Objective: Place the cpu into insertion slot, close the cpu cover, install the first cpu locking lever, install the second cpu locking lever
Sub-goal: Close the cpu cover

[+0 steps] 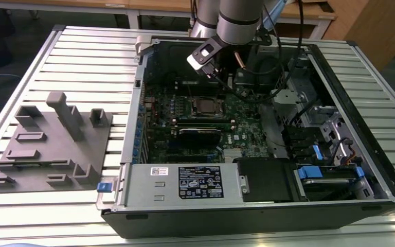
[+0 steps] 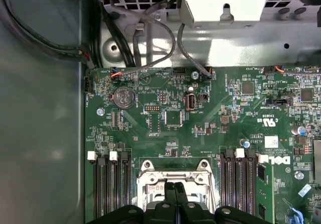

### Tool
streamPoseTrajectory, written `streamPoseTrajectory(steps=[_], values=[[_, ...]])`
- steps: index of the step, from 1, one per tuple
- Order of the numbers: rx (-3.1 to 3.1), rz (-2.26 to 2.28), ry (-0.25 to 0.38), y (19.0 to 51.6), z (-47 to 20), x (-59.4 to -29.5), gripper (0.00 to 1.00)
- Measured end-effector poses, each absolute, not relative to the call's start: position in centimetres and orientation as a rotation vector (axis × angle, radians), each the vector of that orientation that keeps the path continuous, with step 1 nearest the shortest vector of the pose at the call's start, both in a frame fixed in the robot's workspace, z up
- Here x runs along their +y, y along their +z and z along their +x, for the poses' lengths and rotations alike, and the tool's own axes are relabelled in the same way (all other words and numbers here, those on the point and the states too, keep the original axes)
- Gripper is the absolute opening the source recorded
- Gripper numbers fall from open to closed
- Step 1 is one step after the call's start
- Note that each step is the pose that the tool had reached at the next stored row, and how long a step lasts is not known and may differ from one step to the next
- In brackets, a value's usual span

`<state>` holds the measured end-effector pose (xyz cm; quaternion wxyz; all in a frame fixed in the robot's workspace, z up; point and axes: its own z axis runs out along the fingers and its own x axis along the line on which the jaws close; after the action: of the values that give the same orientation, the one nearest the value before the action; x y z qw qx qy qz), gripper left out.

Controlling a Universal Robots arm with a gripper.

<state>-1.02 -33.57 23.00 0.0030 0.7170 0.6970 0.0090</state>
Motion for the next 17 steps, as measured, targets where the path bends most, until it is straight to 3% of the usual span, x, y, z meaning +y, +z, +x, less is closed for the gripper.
streamPoseTrajectory(steps=[17], values=[[2.185,2.248,0.028,22.4,-3.6,-33.6,0.11]])
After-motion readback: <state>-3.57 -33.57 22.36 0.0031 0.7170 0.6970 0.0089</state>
